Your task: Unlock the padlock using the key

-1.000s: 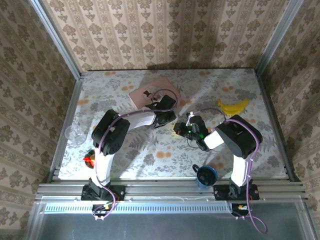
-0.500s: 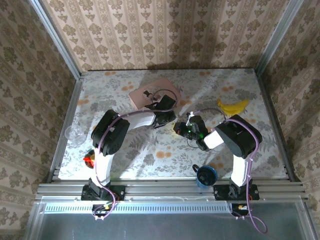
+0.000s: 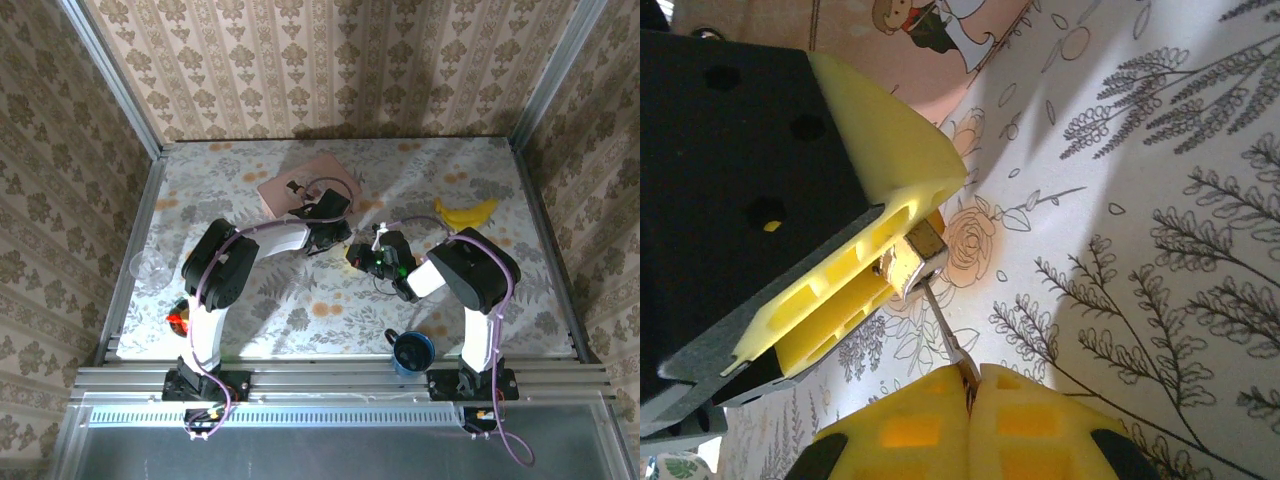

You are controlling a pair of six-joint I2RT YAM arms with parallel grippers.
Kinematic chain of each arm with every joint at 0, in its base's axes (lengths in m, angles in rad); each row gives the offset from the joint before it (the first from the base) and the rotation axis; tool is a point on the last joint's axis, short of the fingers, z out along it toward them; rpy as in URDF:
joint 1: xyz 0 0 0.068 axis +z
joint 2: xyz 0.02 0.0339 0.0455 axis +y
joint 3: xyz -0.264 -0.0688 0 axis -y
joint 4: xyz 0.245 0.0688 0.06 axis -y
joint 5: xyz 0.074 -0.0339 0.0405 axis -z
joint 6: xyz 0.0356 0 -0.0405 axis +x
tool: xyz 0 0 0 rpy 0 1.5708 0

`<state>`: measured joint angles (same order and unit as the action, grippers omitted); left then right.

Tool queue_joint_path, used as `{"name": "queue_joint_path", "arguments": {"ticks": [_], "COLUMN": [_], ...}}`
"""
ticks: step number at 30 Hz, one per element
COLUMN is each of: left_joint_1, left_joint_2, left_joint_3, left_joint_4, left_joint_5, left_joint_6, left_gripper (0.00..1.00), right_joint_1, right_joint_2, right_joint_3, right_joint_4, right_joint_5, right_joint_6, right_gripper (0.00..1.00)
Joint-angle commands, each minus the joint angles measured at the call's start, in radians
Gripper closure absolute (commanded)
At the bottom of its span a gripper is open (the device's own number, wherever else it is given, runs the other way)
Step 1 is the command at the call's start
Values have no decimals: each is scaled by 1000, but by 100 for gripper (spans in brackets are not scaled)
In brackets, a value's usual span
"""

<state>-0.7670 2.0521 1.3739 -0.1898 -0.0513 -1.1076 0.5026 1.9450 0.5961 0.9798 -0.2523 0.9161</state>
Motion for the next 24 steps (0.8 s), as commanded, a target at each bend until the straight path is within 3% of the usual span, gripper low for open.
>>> {"name": "queue_joint_path", "arguments": {"ticks": [1,17,24], "left_joint_1": [-14,48,45], "left_joint_2": [-13,-14,-26], "left_joint_3": [-16,33,22], "left_joint_4": [21,-122,-143], "left_joint_5": [99,338,338], "left_joint_6": [-30,-28,-27], "left_gripper": [100,100,100], "right_joint_1": [-1,-2,-4], "right_joint_2": [82,55,45], "right_joint_3": [16,6,-17], "right_joint_4": [12,-18,3], "right_joint_5": [27,22,24], "right_joint_6": [-39,-98,-92], "right_gripper": [100,100,100]}}
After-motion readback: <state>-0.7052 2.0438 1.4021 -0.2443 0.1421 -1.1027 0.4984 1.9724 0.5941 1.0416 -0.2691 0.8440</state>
